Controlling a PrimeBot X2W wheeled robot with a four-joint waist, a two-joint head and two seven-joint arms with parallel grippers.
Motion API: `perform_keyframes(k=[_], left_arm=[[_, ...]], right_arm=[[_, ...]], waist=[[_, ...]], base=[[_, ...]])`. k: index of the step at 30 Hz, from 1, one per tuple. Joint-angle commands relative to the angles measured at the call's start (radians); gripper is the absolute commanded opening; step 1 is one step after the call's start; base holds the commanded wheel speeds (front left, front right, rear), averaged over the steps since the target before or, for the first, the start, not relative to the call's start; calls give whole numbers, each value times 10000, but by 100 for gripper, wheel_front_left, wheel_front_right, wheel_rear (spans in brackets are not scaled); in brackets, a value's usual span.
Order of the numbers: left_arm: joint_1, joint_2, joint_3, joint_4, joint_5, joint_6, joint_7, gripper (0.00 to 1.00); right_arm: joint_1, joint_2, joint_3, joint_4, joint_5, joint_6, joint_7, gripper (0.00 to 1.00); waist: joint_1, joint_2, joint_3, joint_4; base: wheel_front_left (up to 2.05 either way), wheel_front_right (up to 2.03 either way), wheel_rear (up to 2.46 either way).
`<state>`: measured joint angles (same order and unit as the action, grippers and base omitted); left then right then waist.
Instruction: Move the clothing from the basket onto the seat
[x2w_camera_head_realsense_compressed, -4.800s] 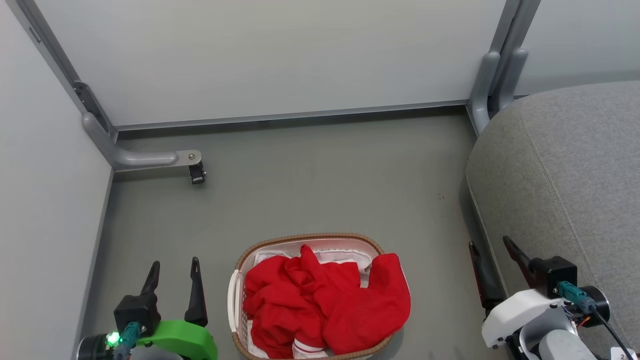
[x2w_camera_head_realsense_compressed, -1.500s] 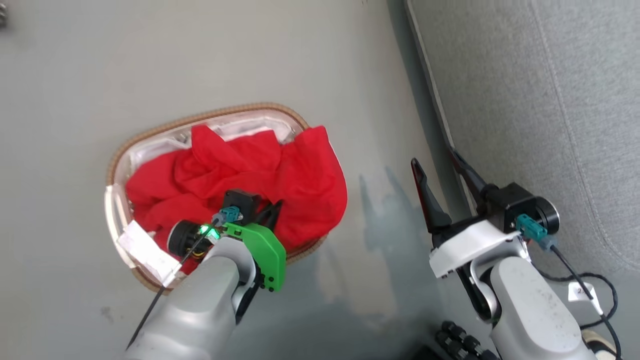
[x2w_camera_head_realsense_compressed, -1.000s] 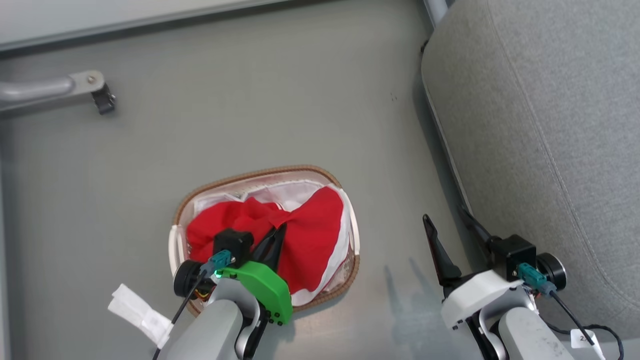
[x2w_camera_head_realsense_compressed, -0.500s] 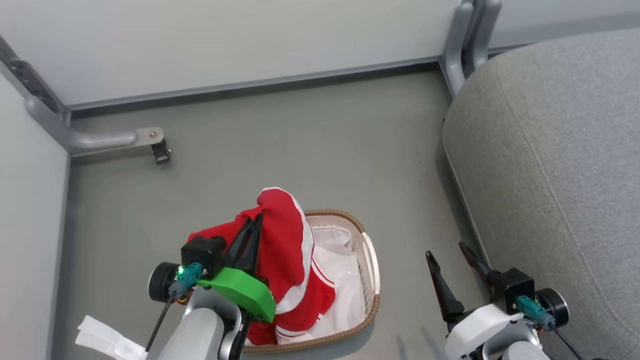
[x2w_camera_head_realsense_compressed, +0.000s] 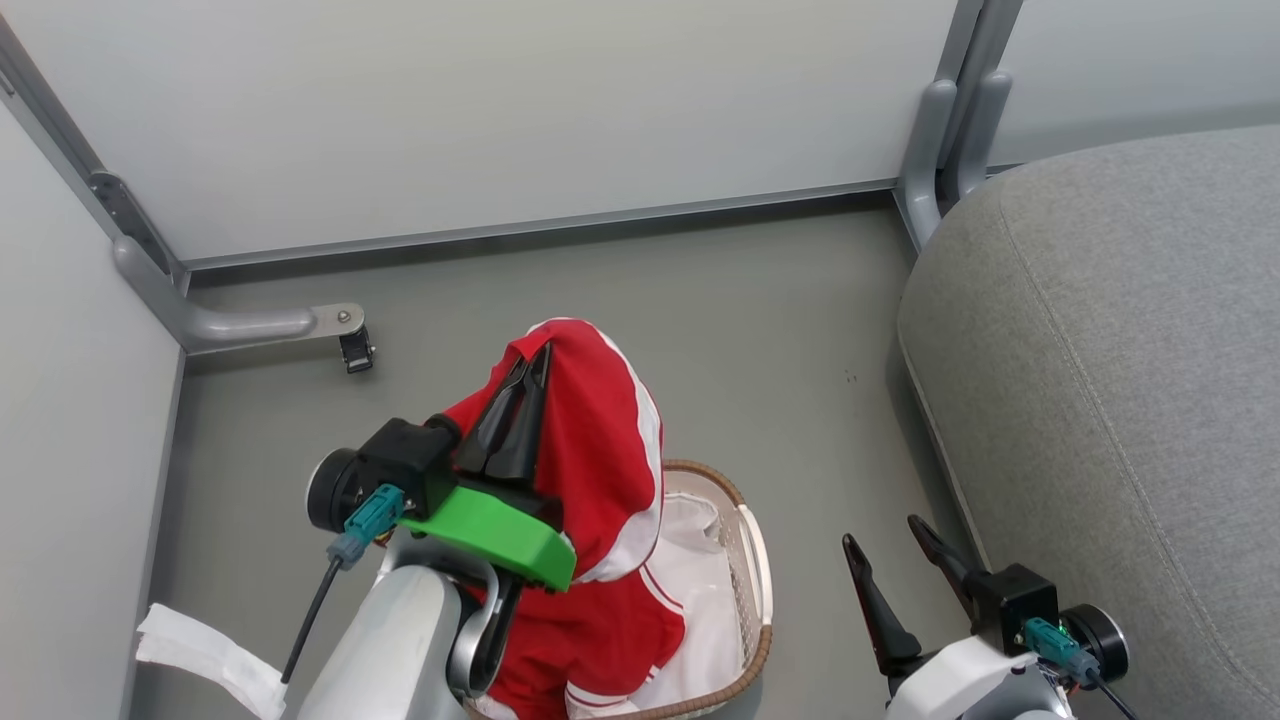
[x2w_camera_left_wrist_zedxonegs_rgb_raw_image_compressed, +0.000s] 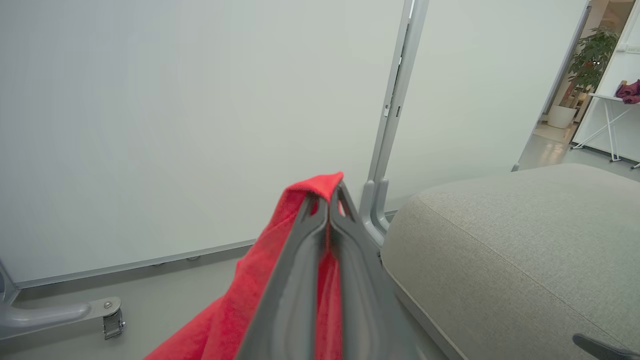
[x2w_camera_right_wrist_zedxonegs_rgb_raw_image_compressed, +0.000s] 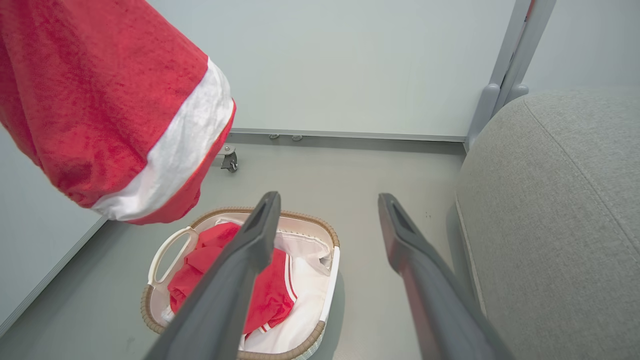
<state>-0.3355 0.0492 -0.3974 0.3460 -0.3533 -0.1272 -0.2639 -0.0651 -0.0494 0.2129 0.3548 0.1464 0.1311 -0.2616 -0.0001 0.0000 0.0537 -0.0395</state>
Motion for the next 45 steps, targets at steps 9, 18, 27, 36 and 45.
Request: perform_keyframes(k=[9, 18, 27, 36, 45], left_arm=[[-49, 33, -187, -522, -179, -22, -9, 0], [33, 32, -433, -527, -289, -10, -9, 0], [-230, 32, -1031, -376, -547, 5, -9, 0], [-399, 30, -1773, -413, -869, 81, -9, 0], [-488, 30, -2634, -440, -1229, 42, -9, 0]], right_arm=[[339, -43, -3, -37, 82, -7, -50, 100], [-228, -40, 859, -610, 172, -7, -49, 100], [-2277, -44, 3330, -595, 596, -8, -50, 100], [-3740, -45, 4095, 734, 414, -8, -49, 100], [-4188, -37, 4413, 1640, 420, -8, -50, 100]], waist=[[1, 0, -215, -117], [1, 0, -163, -49], [1, 0, 82, 247], [1, 0, 195, 687], [1, 0, 122, 1028]], base=[[0, 0, 0], [0, 0, 0], [0, 0, 0], [0, 0, 0], [0, 0, 0]])
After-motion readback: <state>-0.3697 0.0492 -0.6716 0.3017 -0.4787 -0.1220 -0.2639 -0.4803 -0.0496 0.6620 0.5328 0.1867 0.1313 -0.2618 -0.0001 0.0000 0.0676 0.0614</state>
